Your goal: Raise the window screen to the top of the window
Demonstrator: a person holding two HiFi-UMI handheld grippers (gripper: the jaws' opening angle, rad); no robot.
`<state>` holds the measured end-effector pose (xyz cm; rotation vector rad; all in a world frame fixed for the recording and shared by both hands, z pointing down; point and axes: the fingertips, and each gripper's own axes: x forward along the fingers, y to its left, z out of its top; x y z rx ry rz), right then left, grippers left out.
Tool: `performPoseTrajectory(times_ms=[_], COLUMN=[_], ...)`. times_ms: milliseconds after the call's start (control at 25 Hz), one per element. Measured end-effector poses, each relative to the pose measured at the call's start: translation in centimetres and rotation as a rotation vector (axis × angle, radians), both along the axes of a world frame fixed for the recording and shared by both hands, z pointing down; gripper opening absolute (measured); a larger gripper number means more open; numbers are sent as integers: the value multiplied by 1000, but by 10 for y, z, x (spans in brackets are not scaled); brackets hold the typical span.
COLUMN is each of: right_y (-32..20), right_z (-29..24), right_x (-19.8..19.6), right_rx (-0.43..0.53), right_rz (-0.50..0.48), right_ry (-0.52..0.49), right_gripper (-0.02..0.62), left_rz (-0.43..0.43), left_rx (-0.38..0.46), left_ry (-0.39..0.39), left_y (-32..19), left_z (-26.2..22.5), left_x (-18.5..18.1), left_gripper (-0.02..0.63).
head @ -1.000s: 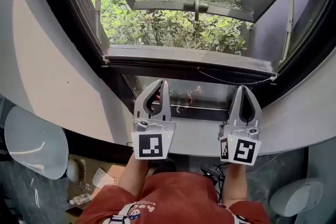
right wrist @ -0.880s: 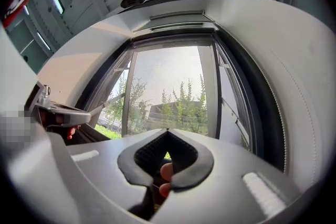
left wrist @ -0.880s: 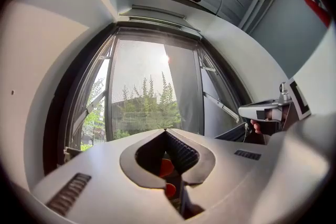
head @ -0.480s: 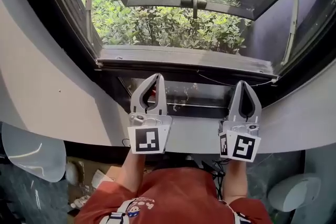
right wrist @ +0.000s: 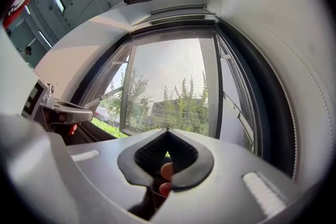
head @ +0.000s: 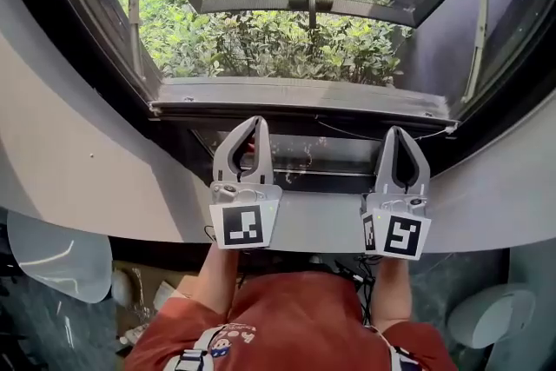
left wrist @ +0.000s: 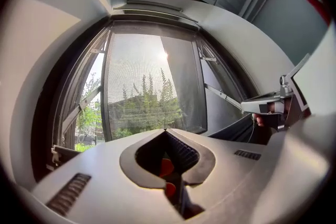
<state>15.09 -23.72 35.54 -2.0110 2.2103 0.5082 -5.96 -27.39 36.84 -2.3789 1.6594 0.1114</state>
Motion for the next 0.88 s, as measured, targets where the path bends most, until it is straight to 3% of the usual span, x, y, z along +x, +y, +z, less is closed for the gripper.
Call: performPoseTrajectory(times_ms=[240,560,600,640,880], right_y=[-6,-20,-21,-23,-36], right_z=[8,38,42,46,68], right_x=[-3,-16,-19,-22,-28], right_rx=[-25,-175,-191,-203,-241], right_rz=[13,-34,-38,-42,-64], right_ry=[109,369,404,439,734], right_gripper=[10,12,17,63,100], left_rz=[19,47,57,68,93], left_rx=[-24,-9,-5,1,24], left_ry=[-76,-296,-332,-375,-667], left_y=[-6,-16,-17,-18,-27], left_z=[7,23,27,31,55], left_x=[4,7,9,11,16], left_gripper=[6,42,51,58,104])
